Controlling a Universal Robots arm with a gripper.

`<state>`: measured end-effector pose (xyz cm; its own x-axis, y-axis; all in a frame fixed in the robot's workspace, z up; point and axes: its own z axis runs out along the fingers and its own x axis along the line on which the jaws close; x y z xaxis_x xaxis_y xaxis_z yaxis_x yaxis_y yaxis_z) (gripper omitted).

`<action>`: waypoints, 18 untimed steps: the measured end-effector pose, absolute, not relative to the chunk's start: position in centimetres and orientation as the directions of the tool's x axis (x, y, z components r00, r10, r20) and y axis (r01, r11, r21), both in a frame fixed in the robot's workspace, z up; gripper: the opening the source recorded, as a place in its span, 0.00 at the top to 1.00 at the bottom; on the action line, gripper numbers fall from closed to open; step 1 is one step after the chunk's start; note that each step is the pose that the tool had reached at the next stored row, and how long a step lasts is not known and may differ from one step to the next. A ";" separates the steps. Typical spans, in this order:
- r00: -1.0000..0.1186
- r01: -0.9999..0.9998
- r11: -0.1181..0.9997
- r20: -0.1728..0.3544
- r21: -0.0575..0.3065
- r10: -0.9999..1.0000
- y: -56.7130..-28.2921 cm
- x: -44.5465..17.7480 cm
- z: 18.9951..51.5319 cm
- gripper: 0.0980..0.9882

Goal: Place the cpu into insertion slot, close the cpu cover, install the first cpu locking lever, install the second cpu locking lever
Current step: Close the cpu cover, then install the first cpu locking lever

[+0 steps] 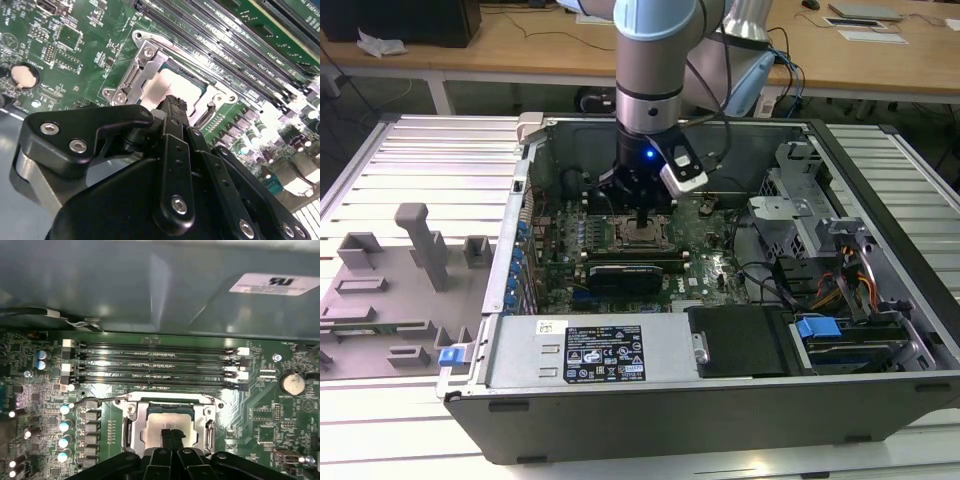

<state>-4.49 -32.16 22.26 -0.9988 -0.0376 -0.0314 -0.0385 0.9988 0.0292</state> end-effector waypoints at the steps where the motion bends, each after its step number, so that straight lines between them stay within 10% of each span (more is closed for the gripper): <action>1: -0.999 -0.039 0.999 -0.031 0.029 -0.038 -32.2 -4.5 22.6 0.99; 18: -0.999 -0.039 0.999 -0.031 0.024 -0.038 -32.2 -4.5 24.4 0.99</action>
<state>-4.46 -32.16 24.43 -0.9988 -0.0379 -0.0312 -0.0386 0.9990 0.0242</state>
